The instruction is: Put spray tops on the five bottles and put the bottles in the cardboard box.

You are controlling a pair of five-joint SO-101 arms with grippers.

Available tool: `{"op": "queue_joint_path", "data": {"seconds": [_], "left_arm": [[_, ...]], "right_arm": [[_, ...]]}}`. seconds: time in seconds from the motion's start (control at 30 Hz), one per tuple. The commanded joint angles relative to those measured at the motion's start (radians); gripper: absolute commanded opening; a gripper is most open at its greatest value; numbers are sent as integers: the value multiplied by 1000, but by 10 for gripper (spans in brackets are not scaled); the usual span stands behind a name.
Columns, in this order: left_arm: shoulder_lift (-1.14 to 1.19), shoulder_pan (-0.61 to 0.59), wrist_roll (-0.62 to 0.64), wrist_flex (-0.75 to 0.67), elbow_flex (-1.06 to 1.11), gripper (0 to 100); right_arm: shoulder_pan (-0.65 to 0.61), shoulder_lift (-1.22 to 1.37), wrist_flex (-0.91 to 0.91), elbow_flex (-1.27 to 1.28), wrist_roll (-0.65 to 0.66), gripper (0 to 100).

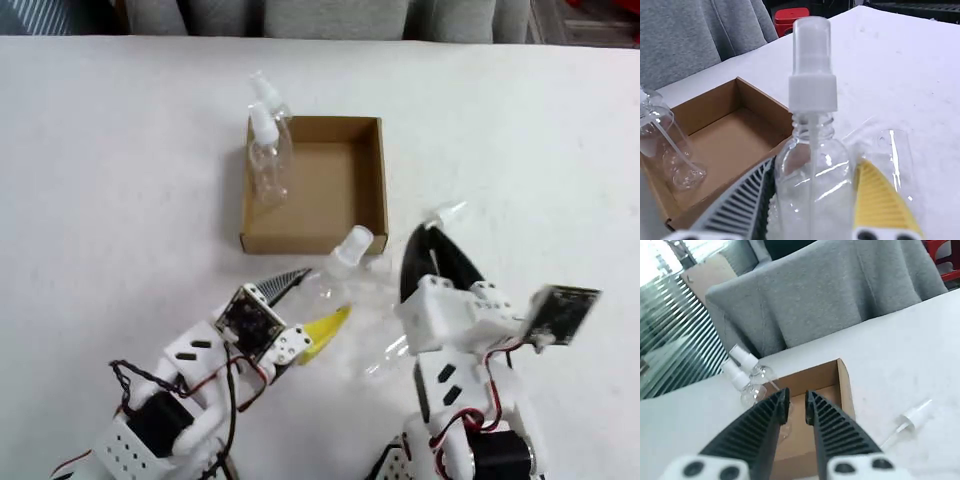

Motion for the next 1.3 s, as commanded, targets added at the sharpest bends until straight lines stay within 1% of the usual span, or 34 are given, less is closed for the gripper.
{"op": "queue_joint_path", "data": {"seconds": [0.0, 0.2, 0.37, 0.47, 0.6, 0.73, 0.8, 0.87, 0.97, 1.13, 1.2, 1.27], "left_arm": [[7, 1, -14, -43, -11, 22], [7, 1, -12, -43, -11, 22], [7, 1, -8, -43, -15, 22], [7, 1, -6, -43, -15, 22], [7, 1, -8, -43, -12, 22], [7, 1, -9, -43, -12, 22], [7, 1, -12, -43, -12, 22], [7, 1, -12, -43, -12, 22], [7, 1, -14, -43, -12, 22], [7, -1, -14, -43, -12, 22], [7, -25, -8, -64, -12, 22], [7, -74, -5, -123, -11, 22]], "right_arm": [[30, 1, -119, 52, -20, 16], [4, 1, -245, 172, -18, 16], [-120, 1, -249, 212, 51, 16], [-173, -1, -246, 227, 68, 17], [-216, -4, -240, 227, 68, 17], [-252, -8, -197, 221, 69, 17], [-277, -8, -193, 221, 94, 17], [-272, -8, -193, 221, 123, 17], [-249, -8, -193, 221, 130, 17], [-160, -8, -193, 221, 130, 17], [-120, -8, -194, 221, 130, 17], [-94, -8, -196, 221, 130, 17]]}}
